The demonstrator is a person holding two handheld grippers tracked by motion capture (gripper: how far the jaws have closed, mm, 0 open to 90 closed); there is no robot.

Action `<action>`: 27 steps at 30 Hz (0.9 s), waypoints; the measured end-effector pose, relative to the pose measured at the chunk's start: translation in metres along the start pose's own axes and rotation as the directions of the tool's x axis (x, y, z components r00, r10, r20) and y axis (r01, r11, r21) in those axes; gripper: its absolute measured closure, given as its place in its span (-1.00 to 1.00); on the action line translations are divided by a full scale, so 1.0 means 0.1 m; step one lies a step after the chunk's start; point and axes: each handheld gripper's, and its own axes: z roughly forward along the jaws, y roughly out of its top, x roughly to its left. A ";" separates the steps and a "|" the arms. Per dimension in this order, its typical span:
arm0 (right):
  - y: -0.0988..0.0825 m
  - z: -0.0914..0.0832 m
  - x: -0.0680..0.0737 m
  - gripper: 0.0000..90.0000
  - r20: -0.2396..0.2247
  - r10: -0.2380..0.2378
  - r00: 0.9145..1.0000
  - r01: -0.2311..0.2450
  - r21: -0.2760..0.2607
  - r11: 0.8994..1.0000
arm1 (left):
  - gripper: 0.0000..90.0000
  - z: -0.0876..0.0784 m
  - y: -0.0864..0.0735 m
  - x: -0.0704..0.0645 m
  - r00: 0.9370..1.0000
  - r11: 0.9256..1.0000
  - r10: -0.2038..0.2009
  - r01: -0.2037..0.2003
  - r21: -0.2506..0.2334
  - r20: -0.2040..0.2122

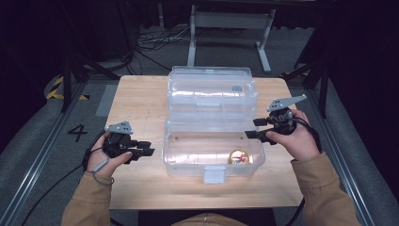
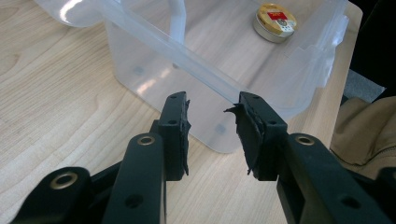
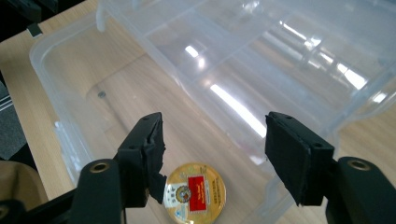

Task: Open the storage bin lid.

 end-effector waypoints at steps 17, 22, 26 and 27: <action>0.48 0.09 -0.16 -0.10 -0.003 -0.057 0.998 0.056 -0.050 0.997 | 0.42 -0.01 0.00 0.00 1.000 1.000 0.002 -0.002 -0.004 0.005; 0.59 0.15 -0.21 -0.09 0.000 -0.069 0.998 0.069 -0.060 0.996 | 0.42 -0.01 0.00 0.00 1.000 1.000 0.002 -0.002 -0.005 0.006; 0.67 0.19 -0.25 -0.09 0.003 -0.079 0.997 0.079 -0.071 0.994 | 0.42 -0.02 0.00 0.00 1.000 1.000 0.001 -0.001 -0.009 0.008; 0.69 0.21 -0.26 -0.10 0.005 -0.080 0.997 0.081 -0.073 0.994 | 0.43 -0.02 0.00 0.00 1.000 1.000 0.001 -0.001 -0.009 0.009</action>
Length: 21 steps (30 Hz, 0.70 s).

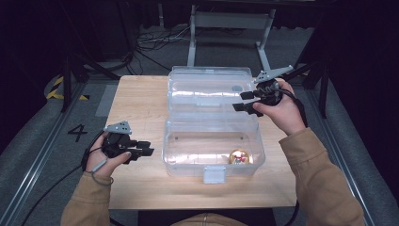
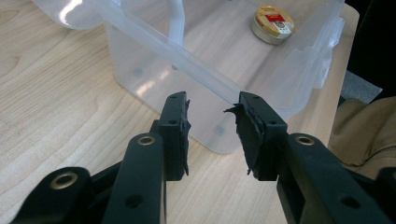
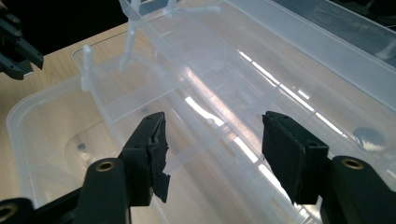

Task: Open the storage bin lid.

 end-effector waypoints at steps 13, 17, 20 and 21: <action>0.04 0.23 -0.20 0.08 -0.001 0.002 1.000 -0.002 0.060 0.998 | 0.43 0.00 0.00 0.00 1.000 1.000 0.002 -0.002 -0.001 0.001; 0.04 0.29 -0.22 0.16 -0.016 -0.002 1.000 0.003 0.087 0.996 | 0.43 0.00 0.00 0.00 1.000 1.000 0.001 -0.001 -0.001 0.002; 0.05 0.32 -0.22 0.32 -0.031 -0.006 0.999 0.009 0.092 0.996 | 0.43 0.00 0.00 0.00 1.000 1.000 0.001 -0.001 0.000 0.003; 0.05 0.32 -0.22 0.37 -0.030 -0.007 1.000 0.010 0.092 0.996 | 0.43 0.00 0.00 0.00 1.000 1.000 0.001 -0.001 0.000 0.003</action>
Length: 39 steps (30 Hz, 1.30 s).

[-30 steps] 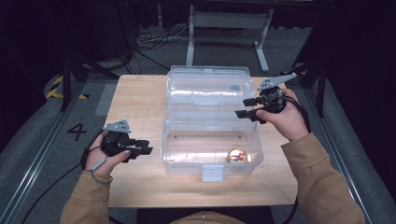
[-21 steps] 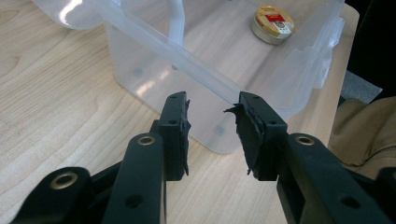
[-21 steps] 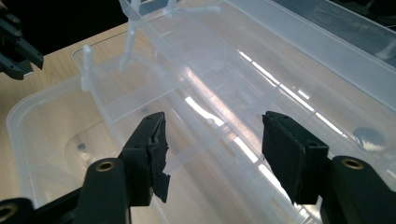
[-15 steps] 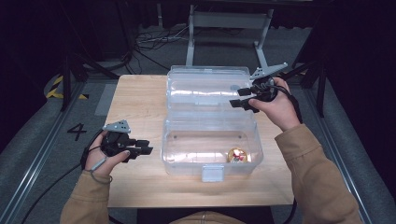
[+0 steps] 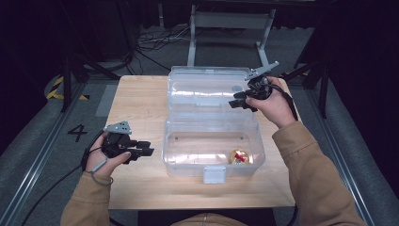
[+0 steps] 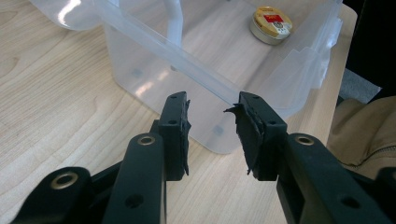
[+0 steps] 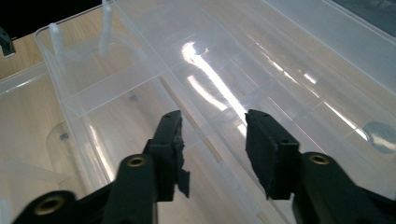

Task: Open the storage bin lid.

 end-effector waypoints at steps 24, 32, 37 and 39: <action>-0.02 -0.01 -0.05 0.62 -0.041 0.020 0.999 -0.020 0.002 1.000 | 0.43 0.01 0.04 -0.05 1.000 1.000 0.017 -0.017 0.000 0.010; -0.02 -0.01 -0.05 0.62 -0.041 0.021 0.999 -0.021 0.001 1.000 | 0.43 0.04 0.09 -0.13 0.999 0.999 0.039 -0.039 0.002 0.034; -0.02 0.00 -0.05 0.62 -0.040 0.024 0.999 -0.024 -0.001 1.000 | 0.43 0.06 0.15 -0.22 0.996 0.998 0.068 -0.068 -0.001 0.055; -0.02 0.00 -0.05 0.62 -0.041 0.023 0.999 -0.023 -0.002 1.000 | 0.43 0.08 0.17 -0.26 0.995 0.997 0.076 -0.077 -0.001 0.070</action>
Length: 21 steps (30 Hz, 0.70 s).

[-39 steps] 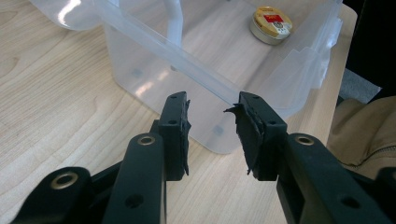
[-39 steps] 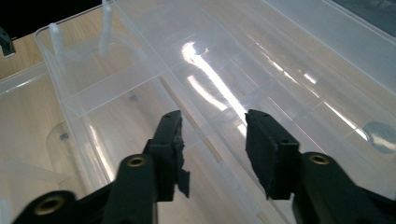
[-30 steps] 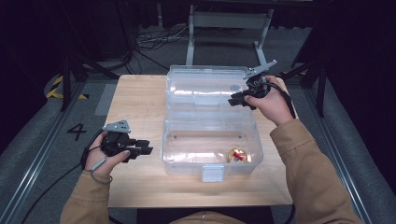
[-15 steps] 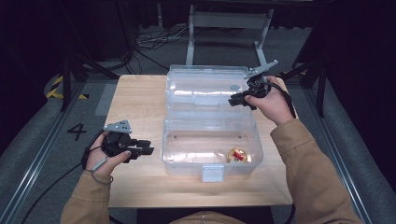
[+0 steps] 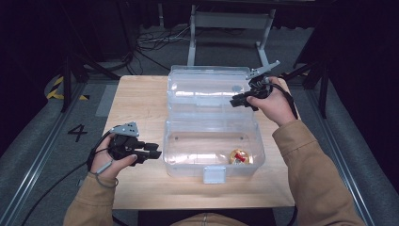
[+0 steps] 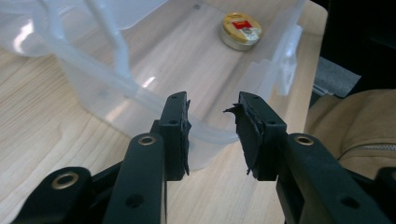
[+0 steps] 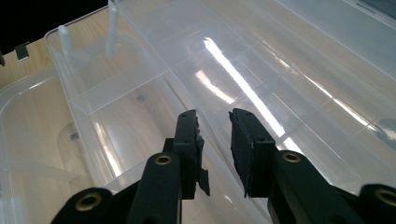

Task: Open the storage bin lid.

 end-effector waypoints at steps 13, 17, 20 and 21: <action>-0.02 0.00 -0.01 0.61 -0.012 0.014 1.000 -0.014 -0.013 1.000 | 0.43 0.22 0.10 -0.17 0.997 0.998 0.052 -0.054 0.045 0.061; -0.02 0.00 -0.01 0.61 -0.012 0.014 1.000 -0.014 -0.013 1.000 | 0.43 0.29 0.12 -0.20 0.995 0.996 0.062 -0.067 0.060 0.079; -0.02 0.00 -0.01 0.61 -0.012 0.013 1.000 -0.013 -0.014 1.000 | 0.43 0.34 0.12 -0.22 0.994 0.995 0.066 -0.072 0.069 0.088; -0.02 0.00 -0.01 0.61 -0.011 0.013 1.000 -0.014 -0.015 1.000 | 0.43 0.35 0.13 -0.23 0.994 0.994 0.068 -0.075 0.075 0.089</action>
